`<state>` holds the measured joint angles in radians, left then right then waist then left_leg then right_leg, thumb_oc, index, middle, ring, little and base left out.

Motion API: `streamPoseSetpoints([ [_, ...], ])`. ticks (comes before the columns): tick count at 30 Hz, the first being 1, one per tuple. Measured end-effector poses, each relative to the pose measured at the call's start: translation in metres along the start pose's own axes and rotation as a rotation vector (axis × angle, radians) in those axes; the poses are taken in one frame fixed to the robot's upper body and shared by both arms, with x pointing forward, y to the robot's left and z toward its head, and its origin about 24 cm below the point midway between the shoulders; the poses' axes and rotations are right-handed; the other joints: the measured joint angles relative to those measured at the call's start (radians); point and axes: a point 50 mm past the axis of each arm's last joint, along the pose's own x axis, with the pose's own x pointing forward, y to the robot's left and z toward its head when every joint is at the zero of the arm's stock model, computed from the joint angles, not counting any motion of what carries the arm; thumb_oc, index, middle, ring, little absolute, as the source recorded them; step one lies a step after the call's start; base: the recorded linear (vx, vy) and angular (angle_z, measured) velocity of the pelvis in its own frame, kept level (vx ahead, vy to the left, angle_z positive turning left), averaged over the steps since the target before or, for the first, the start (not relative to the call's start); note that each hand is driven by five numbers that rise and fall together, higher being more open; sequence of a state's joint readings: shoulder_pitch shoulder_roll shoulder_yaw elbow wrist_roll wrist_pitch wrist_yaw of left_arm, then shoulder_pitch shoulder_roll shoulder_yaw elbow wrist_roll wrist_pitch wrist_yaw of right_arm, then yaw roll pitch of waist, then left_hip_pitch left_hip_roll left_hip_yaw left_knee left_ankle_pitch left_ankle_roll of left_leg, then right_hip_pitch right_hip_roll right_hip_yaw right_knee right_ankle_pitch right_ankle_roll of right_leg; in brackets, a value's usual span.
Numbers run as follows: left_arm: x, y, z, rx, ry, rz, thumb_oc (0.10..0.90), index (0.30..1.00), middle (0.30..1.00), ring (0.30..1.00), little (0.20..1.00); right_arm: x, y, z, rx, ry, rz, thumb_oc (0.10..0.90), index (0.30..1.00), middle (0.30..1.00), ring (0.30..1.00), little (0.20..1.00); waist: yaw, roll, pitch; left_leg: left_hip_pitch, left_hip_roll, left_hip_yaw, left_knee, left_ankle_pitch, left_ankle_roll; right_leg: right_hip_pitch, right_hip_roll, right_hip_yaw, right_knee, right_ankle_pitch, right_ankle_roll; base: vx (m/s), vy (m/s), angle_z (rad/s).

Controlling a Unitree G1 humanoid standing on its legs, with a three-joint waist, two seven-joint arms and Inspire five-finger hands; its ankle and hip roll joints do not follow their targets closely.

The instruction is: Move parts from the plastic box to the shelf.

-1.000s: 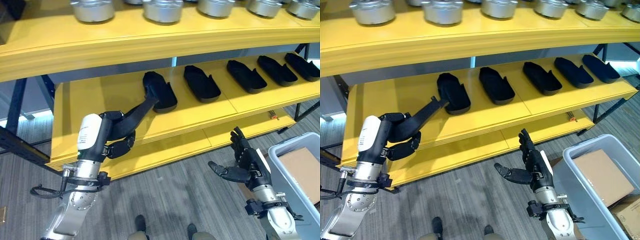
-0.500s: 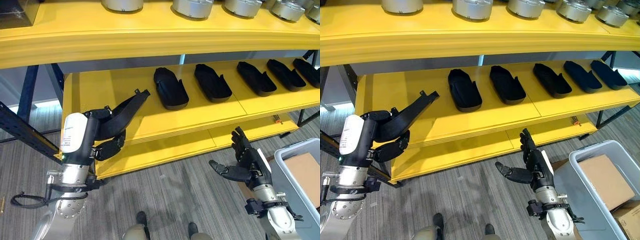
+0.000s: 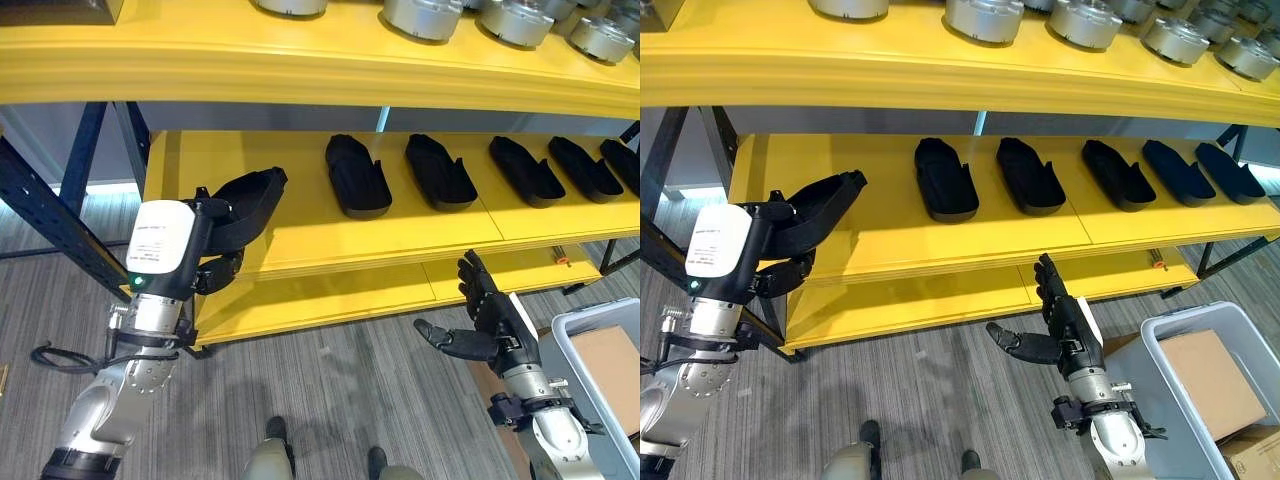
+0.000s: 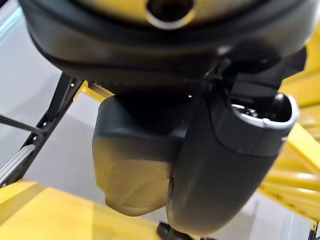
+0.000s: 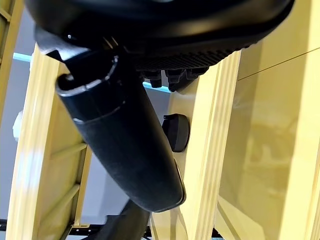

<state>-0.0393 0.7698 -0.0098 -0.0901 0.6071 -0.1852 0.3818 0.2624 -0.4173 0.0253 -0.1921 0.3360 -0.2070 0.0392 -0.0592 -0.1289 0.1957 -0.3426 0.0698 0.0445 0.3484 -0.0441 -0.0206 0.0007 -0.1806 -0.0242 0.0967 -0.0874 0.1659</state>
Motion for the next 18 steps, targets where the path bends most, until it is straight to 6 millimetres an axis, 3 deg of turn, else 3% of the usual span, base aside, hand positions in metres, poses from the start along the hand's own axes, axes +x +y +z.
streamPoseSetpoints([
  [4, 0.009, -0.003, -0.006, 0.051, 0.019, -0.007, 0.400, 0.300, 0.300, 0.300, 0.300, 0.009, 0.003, 0.006, -0.002, -0.036, 0.026, 0.900, 1.000, 1.000, 1.000, 1.000, -0.012, 0.024, 0.014, -0.032, 0.000, -0.010, 0.020, 0.001, -0.001, -0.056, 0.000, -0.002, 0.082, -0.035, -0.007, -0.11, -0.014, 0.09],
  [8, 0.030, 0.009, -0.007, 0.103, -0.006, 0.040, 0.400, 0.300, 0.300, 0.300, 0.300, 0.011, 0.003, 0.007, -0.023, -0.032, 0.051, 0.900, 1.000, 1.000, 1.000, 1.000, -0.020, 0.049, 0.030, -0.103, -0.001, -0.023, 0.059, 0.004, -0.001, -0.162, 0.000, 0.004, 0.209, -0.085, -0.007, -0.10, -0.009, 0.06],
  [12, 0.038, 0.009, -0.001, 0.126, -0.040, 0.049, 0.400, 0.300, 0.300, 0.300, 0.300, 0.010, 0.006, 0.005, -0.019, -0.020, 0.062, 0.900, 1.000, 1.000, 1.000, 1.000, -0.025, 0.054, 0.033, -0.118, 0.000, -0.028, 0.074, 0.003, 0.000, -0.190, 0.002, 0.005, 0.258, -0.106, -0.012, -0.07, -0.019, 0.05],
  [14, 0.052, 0.006, 0.008, 0.123, -0.083, 0.049, 0.400, 0.300, 0.300, 0.300, 0.300, 0.012, 0.007, 0.007, -0.023, -0.025, 0.070, 0.900, 1.000, 1.000, 1.000, 1.000, -0.024, 0.061, 0.039, -0.149, -0.003, -0.047, 0.091, 0.005, -0.003, -0.222, 0.004, -0.007, 0.303, -0.125, -0.015, -0.08, -0.035, 0.17],
  [18, 0.056, 0.002, 0.013, 0.128, -0.102, 0.039, 0.400, 0.300, 0.300, 0.300, 0.300, 0.016, 0.007, 0.010, -0.027, -0.040, 0.080, 0.900, 1.000, 1.000, 1.000, 1.000, -0.026, 0.060, 0.041, -0.162, 0.000, -0.057, 0.090, 0.012, -0.011, -0.240, 0.009, -0.014, 0.323, -0.131, -0.013, -0.04, -0.016, 0.07],
])
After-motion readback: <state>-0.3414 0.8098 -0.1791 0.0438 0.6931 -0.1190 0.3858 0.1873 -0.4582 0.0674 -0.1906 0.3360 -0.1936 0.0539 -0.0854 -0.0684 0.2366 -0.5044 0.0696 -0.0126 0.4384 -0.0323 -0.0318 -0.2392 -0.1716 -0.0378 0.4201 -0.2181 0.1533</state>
